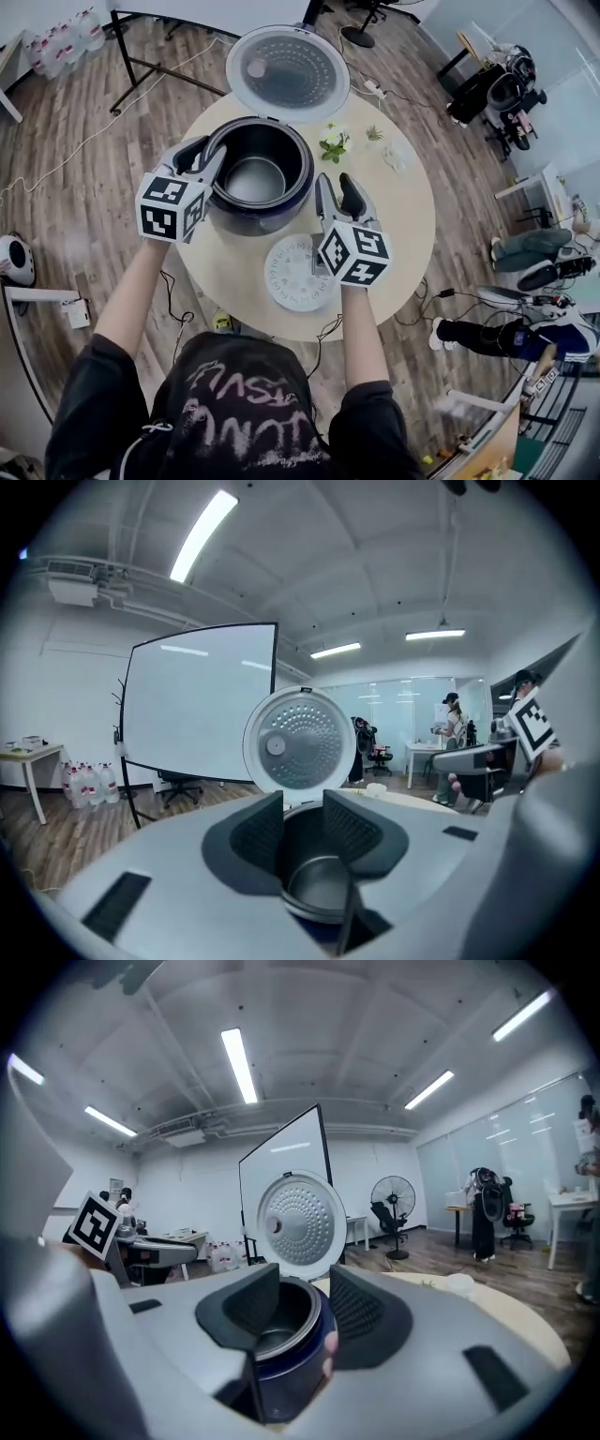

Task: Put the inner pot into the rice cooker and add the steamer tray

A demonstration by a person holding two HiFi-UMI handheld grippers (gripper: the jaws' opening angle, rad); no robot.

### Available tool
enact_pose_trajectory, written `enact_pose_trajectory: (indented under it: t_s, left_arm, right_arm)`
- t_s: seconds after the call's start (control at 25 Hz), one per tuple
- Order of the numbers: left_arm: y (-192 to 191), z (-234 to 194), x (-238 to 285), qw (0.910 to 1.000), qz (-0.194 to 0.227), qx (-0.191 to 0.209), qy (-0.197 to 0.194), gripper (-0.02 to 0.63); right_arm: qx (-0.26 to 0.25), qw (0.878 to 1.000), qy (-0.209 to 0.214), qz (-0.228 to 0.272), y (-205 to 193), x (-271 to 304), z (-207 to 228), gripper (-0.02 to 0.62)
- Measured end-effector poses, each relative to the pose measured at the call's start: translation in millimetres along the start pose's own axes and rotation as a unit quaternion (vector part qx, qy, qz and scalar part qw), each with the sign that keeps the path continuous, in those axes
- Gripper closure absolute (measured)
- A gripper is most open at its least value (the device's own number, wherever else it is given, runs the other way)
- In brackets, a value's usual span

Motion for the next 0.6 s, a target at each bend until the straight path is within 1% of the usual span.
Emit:
enact_pose_trajectory:
  t_s: [0.12, 0.24, 0.36, 0.4, 0.6]
  left_arm:
    - [9, 8, -13, 0.9995, 0.029, -0.008, -0.014, 0.477]
    - [15, 17, -25, 0.9984, 0.05, -0.012, -0.023, 0.516]
    - [19, 24, -36, 0.9974, 0.061, -0.013, -0.036, 0.555]
    - [20, 28, -39, 0.9968, 0.066, -0.012, -0.043, 0.592]
    - [22, 60, -33, 0.992, 0.087, -0.007, -0.091, 0.595]
  right_arm:
    - [0.008, 0.999, -0.024, 0.033, 11, -25, 0, 0.451]
    - [0.019, 0.997, -0.054, 0.058, 19, -55, 1, 0.521]
    - [0.039, 0.993, -0.08, 0.077, 25, -84, -1, 0.589]
    - [0.043, 0.992, -0.089, 0.082, 26, -94, -2, 0.591]
    - [0.044, 0.983, -0.141, 0.106, 24, -141, 13, 0.591]
Point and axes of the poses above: the fingertips, and each gripper's own axes: x forward along the fingers, z to its right, y out of its top, the point moved 10 cm from there along -x, backward along the fingers, and after that the axes turned 5 degrees about -x, right-handed, at the moved point
